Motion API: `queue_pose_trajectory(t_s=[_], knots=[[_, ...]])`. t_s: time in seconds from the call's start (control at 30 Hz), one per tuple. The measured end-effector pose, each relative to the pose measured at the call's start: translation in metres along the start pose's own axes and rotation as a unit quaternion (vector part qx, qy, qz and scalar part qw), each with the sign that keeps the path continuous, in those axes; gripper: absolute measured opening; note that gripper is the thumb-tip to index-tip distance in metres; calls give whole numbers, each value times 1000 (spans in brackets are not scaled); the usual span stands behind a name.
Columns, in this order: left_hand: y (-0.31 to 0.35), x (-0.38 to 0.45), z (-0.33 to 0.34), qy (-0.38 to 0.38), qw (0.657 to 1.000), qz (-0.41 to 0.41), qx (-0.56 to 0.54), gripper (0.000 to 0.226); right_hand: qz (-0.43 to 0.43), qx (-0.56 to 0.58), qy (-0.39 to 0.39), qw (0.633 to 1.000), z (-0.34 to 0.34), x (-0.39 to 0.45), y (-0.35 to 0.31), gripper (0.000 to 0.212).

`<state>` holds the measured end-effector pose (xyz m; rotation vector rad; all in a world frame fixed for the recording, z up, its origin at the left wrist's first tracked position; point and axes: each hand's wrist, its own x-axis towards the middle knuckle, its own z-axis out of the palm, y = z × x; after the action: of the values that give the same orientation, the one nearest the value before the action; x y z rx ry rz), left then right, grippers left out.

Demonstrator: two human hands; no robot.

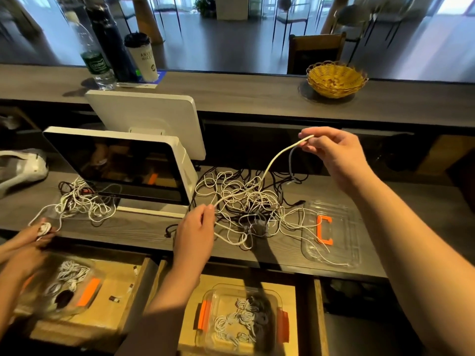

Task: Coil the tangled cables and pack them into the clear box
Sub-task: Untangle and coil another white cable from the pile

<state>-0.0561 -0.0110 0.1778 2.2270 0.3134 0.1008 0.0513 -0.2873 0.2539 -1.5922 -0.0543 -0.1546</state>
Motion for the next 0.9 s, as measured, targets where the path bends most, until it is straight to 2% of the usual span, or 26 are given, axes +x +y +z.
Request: queue_pose_trajectory(t_s=[0.17,0.3,0.4,0.47,0.53,0.63,0.67,0.73,0.83,0.9], knots=[[-1,5,7,-35,997,-35,66,28,-45,-93,-32,994,0,-17,-16,19],[22,7,14,-49,997,12,64,23,-29,-165,-79,983,11,-29,-19,17],[41,5,24,-54,997,55,14,22,-14,-233,-100,967,22,-40,0,15],[48,3,29,-55,996,52,-56,22,21,-278,-97,955,25,-44,18,14],[50,2,31,-52,990,44,-127,24,63,-354,-125,925,22,-47,35,19],[53,-1,28,-52,978,41,-197,25,76,-466,-204,858,15,-53,50,24],[54,-3,26,-62,973,36,-220,24,81,-466,-219,854,15,-57,51,26],[57,-8,23,-101,957,24,-272,21,79,-414,-220,880,18,-67,50,31],[62,-17,23,-164,923,1,-349,21,63,-262,-232,935,31,-88,44,32],[64,-23,24,-181,890,-28,-418,22,70,-169,-261,948,34,-102,41,36]])
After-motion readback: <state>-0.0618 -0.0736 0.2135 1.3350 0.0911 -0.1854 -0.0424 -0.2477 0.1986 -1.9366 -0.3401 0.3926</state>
